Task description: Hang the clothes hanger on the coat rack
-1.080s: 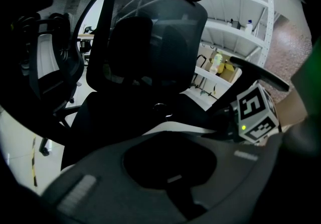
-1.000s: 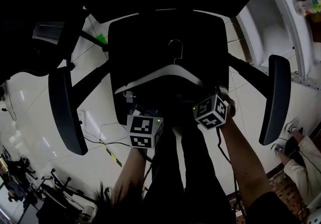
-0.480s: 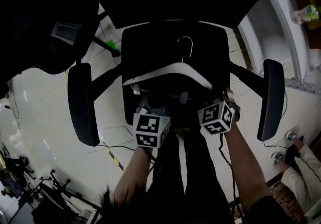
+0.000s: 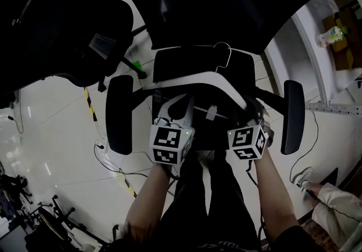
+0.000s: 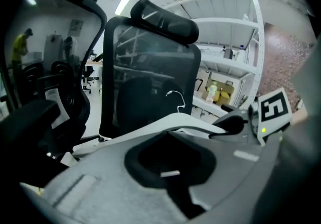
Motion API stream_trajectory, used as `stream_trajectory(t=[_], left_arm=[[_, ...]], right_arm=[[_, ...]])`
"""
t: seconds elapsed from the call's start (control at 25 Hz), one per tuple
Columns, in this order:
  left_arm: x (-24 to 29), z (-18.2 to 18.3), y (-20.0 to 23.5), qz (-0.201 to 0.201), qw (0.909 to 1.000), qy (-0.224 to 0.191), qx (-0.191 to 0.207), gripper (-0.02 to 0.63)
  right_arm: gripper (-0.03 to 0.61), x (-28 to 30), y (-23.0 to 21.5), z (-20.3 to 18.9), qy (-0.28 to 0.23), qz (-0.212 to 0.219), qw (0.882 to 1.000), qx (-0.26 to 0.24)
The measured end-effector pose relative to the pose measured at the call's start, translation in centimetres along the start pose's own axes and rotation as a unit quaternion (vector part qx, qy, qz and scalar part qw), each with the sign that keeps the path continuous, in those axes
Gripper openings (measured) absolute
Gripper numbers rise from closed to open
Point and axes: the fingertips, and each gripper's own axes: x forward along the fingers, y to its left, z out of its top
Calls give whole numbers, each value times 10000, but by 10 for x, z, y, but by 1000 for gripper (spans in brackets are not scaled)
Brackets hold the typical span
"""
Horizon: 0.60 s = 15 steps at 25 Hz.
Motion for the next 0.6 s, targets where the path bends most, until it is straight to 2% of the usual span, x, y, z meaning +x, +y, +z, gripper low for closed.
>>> stream_trajectory(t=[0.32, 0.6], left_arm=[[-43, 63, -23, -201, 9992, -295, 161, 5], [-79, 90, -23, 85, 9985, -509, 195, 5]], right_arm=[[115, -58, -45, 33, -67, -450, 9986, 253], [115, -94, -56, 71, -517, -489, 9975, 22]])
